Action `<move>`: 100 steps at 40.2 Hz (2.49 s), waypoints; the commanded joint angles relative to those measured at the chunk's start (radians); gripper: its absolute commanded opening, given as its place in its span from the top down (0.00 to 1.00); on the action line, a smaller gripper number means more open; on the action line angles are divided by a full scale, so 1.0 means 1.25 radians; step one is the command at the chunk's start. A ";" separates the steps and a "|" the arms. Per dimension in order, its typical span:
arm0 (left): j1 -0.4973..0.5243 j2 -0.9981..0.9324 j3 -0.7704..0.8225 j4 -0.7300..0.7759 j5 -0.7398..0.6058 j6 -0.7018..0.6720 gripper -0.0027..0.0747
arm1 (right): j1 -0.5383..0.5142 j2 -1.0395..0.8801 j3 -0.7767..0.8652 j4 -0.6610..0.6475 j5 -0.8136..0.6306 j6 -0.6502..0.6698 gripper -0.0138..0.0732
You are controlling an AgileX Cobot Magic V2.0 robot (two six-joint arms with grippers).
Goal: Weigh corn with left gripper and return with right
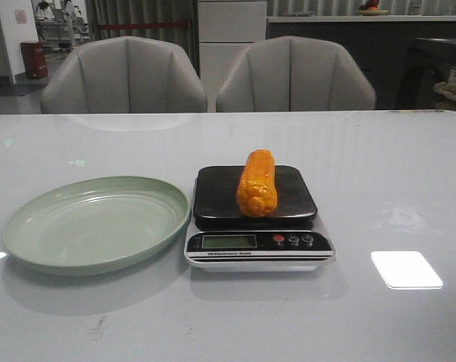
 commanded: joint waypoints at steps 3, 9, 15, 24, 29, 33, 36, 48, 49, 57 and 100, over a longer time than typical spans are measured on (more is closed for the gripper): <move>-0.001 -0.009 -0.020 0.004 -0.067 -0.002 0.81 | -0.001 0.021 -0.032 -0.009 -0.052 -0.007 0.66; -0.001 -0.009 -0.015 0.004 -0.067 -0.002 0.81 | -0.001 0.021 -0.032 0.000 -0.048 -0.007 0.63; -0.001 -0.009 -0.015 0.004 -0.067 -0.002 0.81 | -0.001 0.023 -0.032 0.000 -0.044 -0.007 0.38; -0.001 -0.009 -0.015 0.004 -0.067 -0.002 0.81 | 0.042 0.087 -0.056 0.001 -0.053 -0.007 0.16; -0.001 -0.009 -0.015 0.004 -0.067 -0.002 0.81 | 0.096 0.162 -0.106 0.021 -0.048 -0.007 0.16; -0.001 -0.009 -0.015 0.004 -0.067 -0.002 0.81 | 0.146 0.247 -0.166 0.079 -0.027 -0.007 0.16; -0.001 -0.009 -0.015 0.004 -0.067 -0.002 0.81 | 0.178 0.313 -0.225 0.138 0.006 -0.007 0.16; -0.001 -0.009 -0.015 0.004 -0.067 -0.002 0.81 | 0.258 0.615 -0.460 0.180 0.125 0.026 0.17; -0.001 -0.009 -0.015 0.004 -0.067 -0.002 0.81 | 0.262 0.634 -0.480 0.180 0.130 0.033 0.17; -0.001 -0.009 -0.015 0.004 -0.067 -0.002 0.81 | 0.297 0.798 -0.616 0.169 0.202 0.101 0.17; -0.001 -0.012 -0.015 0.004 -0.067 -0.002 0.81 | 0.434 1.321 -1.077 -0.160 0.585 0.582 0.24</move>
